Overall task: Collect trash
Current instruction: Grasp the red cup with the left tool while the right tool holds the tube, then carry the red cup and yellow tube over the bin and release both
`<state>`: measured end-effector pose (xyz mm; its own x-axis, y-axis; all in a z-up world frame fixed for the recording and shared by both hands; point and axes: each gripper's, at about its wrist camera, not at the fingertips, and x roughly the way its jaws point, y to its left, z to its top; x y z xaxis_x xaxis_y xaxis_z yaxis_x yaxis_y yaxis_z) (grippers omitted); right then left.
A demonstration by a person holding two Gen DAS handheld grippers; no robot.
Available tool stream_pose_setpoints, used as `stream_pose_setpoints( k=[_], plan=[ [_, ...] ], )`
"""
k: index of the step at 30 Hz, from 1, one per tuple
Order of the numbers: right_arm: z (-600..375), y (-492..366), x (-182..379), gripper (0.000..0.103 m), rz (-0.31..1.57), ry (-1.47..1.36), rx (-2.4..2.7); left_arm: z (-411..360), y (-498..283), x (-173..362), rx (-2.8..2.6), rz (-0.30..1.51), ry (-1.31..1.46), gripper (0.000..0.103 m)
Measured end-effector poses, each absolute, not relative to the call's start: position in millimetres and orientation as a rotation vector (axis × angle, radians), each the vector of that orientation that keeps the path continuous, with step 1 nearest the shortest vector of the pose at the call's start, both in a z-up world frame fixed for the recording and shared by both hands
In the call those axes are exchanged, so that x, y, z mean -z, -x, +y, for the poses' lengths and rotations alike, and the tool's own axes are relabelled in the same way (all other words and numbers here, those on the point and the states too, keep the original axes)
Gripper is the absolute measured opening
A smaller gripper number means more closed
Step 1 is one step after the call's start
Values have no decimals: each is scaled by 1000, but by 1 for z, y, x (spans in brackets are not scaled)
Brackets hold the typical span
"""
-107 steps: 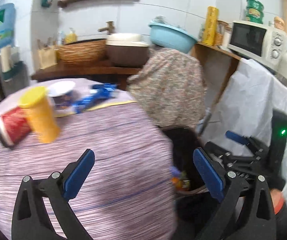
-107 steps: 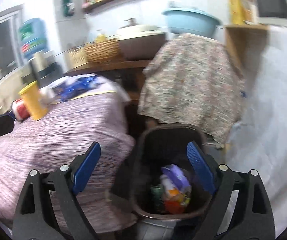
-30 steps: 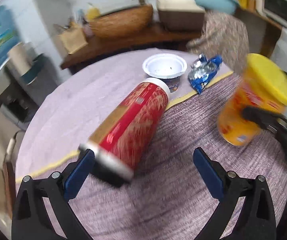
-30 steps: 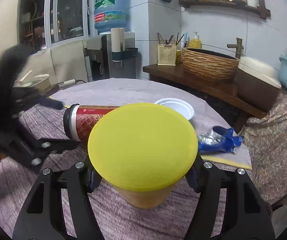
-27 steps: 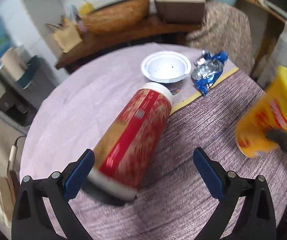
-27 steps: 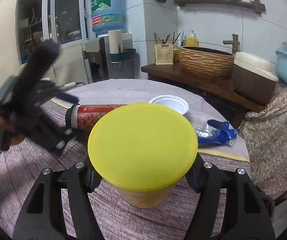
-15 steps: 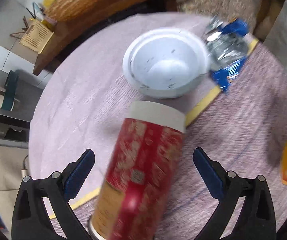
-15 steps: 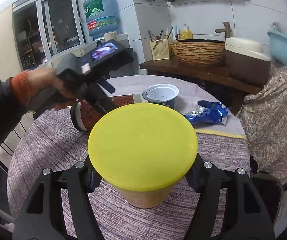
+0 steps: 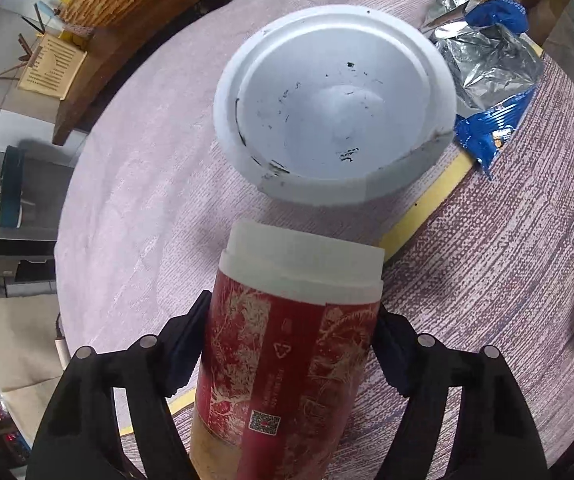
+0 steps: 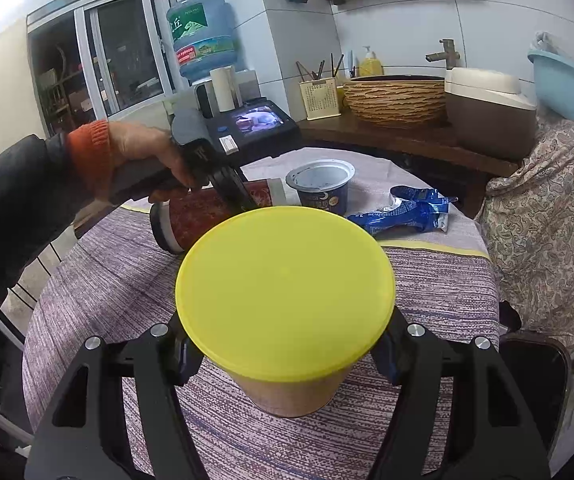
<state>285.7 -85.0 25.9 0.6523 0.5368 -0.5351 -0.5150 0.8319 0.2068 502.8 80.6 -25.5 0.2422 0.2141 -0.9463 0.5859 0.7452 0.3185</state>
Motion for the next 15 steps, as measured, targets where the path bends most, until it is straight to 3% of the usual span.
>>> stream_pose_setpoints(
  k=[7,15],
  plan=[
    [-91,-278,-25,66,613,-55,-601,89,-475,-11,276,1195,-648,70],
    [-102,-262,-30,66,584,-69,-594,121,-402,-61,258,912,-419,69]
  ],
)
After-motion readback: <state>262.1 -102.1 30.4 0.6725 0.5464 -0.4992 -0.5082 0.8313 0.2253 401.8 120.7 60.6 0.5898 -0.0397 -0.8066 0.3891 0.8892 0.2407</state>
